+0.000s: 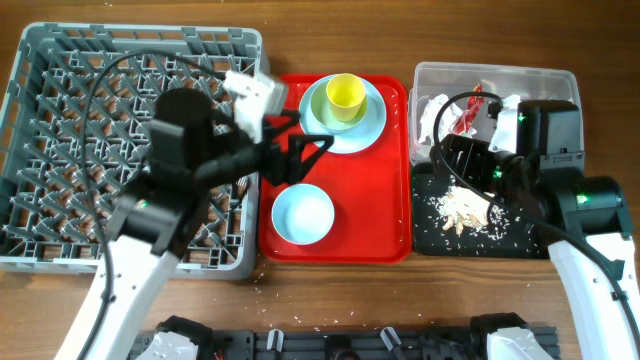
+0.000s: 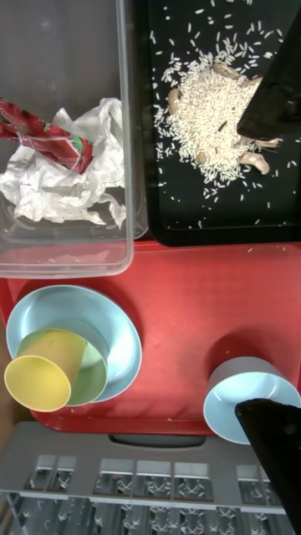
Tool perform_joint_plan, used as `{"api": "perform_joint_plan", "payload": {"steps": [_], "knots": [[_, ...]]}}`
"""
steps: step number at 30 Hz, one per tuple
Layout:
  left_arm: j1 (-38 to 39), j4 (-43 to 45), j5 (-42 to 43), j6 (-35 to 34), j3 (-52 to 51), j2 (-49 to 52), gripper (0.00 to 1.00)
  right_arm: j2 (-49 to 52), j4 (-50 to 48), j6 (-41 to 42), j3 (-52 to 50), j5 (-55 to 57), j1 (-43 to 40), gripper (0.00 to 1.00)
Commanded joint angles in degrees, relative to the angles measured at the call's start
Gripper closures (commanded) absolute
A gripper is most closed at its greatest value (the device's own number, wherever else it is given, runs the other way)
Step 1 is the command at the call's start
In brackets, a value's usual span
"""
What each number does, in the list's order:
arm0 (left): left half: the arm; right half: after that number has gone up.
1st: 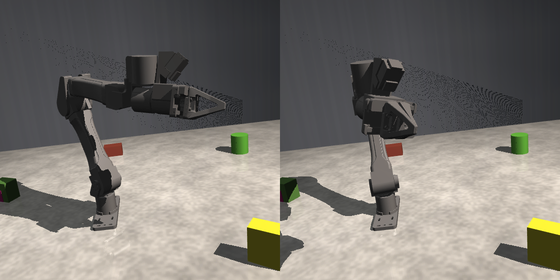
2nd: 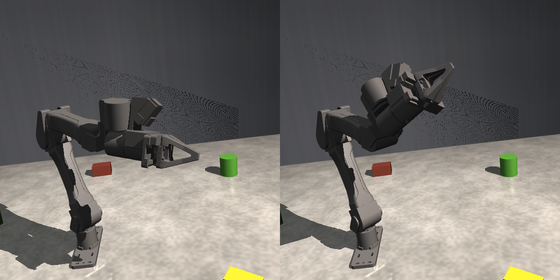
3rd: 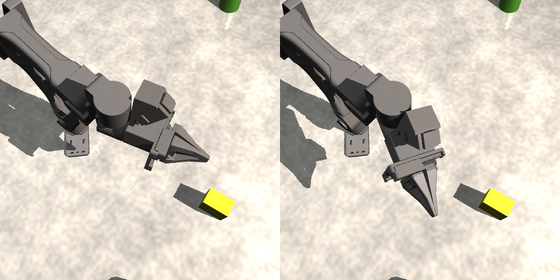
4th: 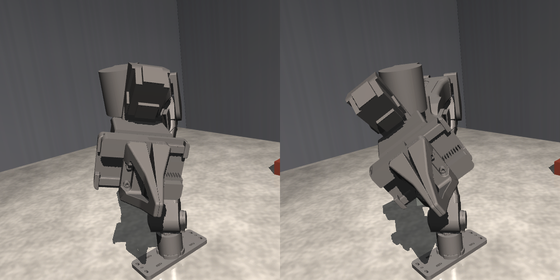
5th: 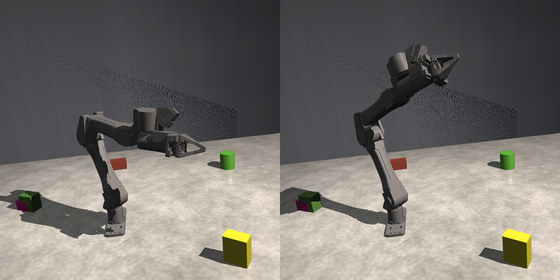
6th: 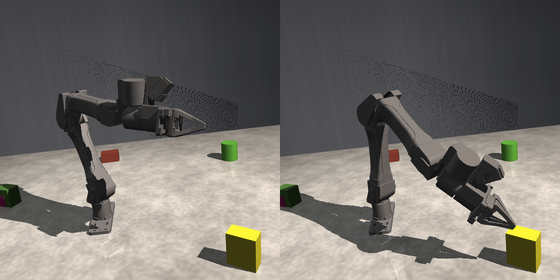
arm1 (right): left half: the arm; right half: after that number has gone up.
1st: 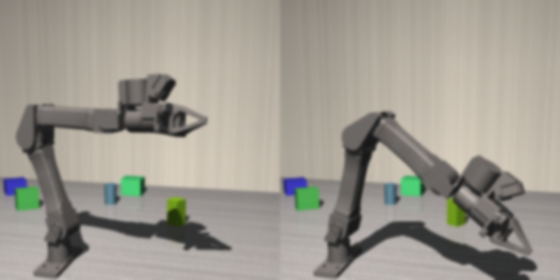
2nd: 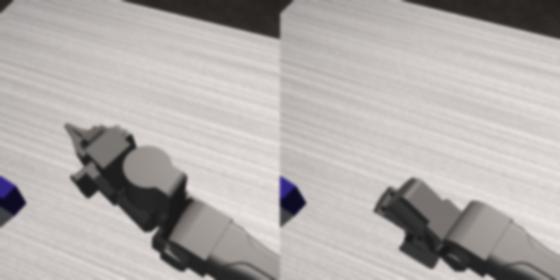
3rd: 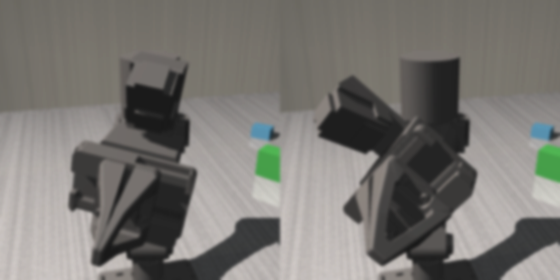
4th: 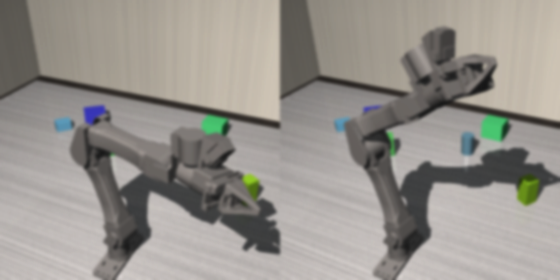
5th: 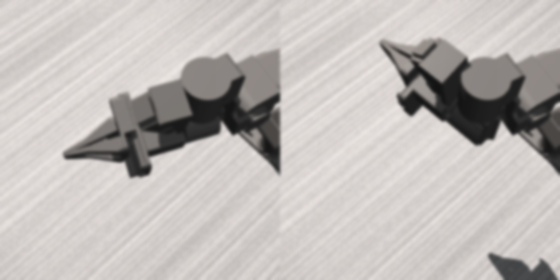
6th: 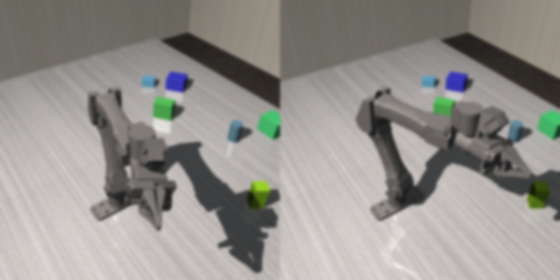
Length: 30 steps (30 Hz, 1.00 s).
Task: Sort waste into correct bins and load items into the dishwasher rack
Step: 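Reach the left gripper to the yellow cup and grip its rim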
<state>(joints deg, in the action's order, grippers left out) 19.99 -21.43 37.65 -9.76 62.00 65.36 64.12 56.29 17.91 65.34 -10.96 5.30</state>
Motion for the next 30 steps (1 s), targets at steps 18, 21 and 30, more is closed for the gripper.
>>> {"api": "perform_joint_plan", "payload": {"steps": [18, 21, 30], "knots": [[15.91, -41.24, -42.49, -12.90, 73.22, 64.63, 0.63, -0.70, -0.11, 0.15, 0.22, -0.76, -0.13, 0.00], [15.67, -40.06, -42.77, -12.90, 73.22, 69.48, 0.63, -0.70, -0.11, 0.15, 0.22, -0.76, -0.13, 0.00], [15.34, -39.30, -45.24, -12.94, 71.04, 74.60, 0.73, -0.70, -0.11, 0.15, 0.22, -0.76, -0.13, 0.00]]}}
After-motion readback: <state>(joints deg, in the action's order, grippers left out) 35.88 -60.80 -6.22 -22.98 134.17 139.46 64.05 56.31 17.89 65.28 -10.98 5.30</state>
